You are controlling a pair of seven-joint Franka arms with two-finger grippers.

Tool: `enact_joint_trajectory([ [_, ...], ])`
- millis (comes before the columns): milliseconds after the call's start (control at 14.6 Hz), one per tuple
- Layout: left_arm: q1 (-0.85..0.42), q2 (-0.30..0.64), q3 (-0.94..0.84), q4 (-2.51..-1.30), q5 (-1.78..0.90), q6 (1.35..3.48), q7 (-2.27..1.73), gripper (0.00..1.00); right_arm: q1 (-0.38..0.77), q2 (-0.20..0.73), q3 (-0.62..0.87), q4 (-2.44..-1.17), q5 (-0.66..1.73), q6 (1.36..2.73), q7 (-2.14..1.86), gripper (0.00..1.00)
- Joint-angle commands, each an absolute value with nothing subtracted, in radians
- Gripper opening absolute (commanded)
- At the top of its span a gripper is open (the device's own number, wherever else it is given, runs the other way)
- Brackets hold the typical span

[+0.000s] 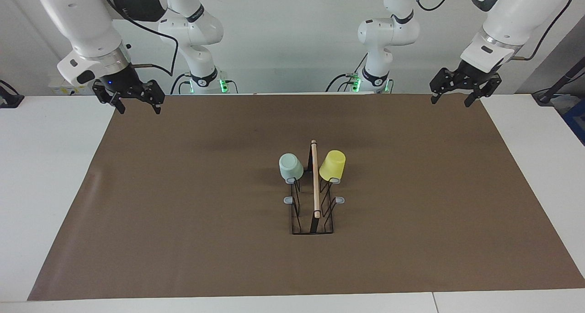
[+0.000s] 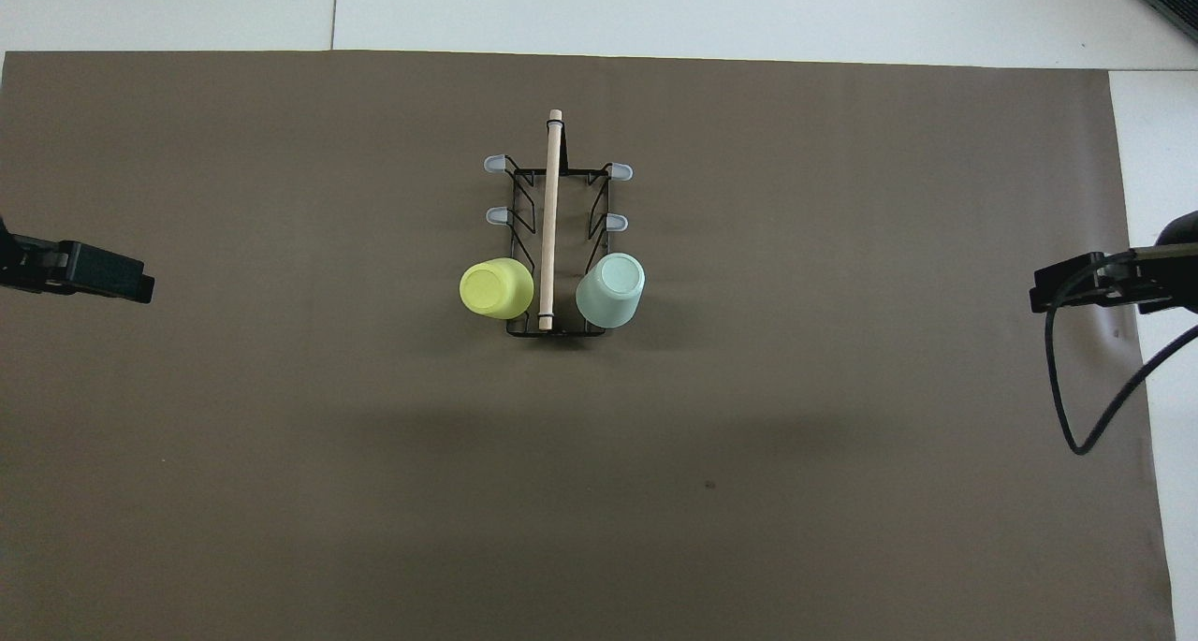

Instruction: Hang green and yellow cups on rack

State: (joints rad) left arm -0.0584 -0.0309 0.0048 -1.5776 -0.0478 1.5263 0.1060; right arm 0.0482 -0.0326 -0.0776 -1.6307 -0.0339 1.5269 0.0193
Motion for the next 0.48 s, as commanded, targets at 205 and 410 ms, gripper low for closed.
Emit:
enact_joint_trajectory([
  [205,-0.060,-0.040,-0.002,-1.592,-0.002,1.520,0.083,1.00,0.011,-0.029,-0.045,-1.620,0.003,1.499,0.038,1.00],
  [410,-0.058,-0.043,-0.002,-1.600,-0.002,1.526,0.083,1.00,0.012,-0.026,-0.035,-1.606,0.018,1.502,0.035,1.00],
])
